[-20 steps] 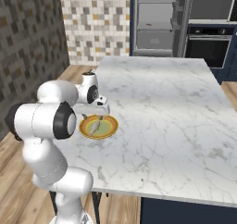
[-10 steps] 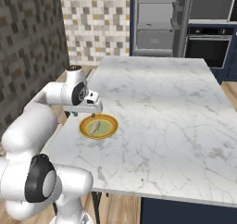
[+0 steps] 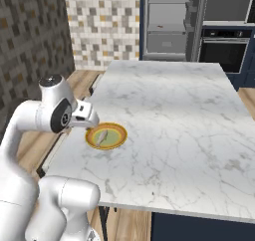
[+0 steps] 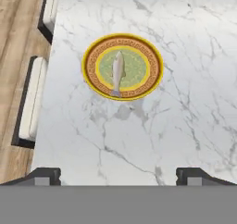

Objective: Take the fish from the fridge and place it on the digital scale on the counter by the fridge. Wait a few seconds for a reading, then move it to the plate on the dining counter.

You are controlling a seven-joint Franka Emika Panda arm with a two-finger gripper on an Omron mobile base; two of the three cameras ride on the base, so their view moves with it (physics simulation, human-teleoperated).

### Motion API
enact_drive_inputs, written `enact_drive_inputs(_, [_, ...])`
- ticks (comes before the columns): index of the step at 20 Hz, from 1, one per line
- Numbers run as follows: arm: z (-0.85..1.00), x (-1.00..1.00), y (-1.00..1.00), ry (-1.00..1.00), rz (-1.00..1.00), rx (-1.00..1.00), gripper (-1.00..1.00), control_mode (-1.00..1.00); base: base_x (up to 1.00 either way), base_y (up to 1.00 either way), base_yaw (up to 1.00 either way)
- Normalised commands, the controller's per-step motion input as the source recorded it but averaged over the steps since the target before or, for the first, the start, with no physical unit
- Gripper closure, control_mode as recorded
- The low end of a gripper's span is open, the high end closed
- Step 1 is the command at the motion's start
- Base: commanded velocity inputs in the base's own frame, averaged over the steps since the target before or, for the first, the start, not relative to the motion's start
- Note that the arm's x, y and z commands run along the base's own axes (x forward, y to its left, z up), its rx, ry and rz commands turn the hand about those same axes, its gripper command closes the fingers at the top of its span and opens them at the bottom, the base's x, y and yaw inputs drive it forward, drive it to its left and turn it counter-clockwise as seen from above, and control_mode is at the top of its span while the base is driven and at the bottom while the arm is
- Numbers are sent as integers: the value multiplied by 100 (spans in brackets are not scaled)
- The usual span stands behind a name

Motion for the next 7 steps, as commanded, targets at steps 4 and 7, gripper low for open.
enact_drive_inputs(4, [71,-99,-1,-10,0,0,-100,-100,0,0,0])
enact_drive_inputs(7, [75,-89,-2,-6,0,0,-100,-100,0,0,0])
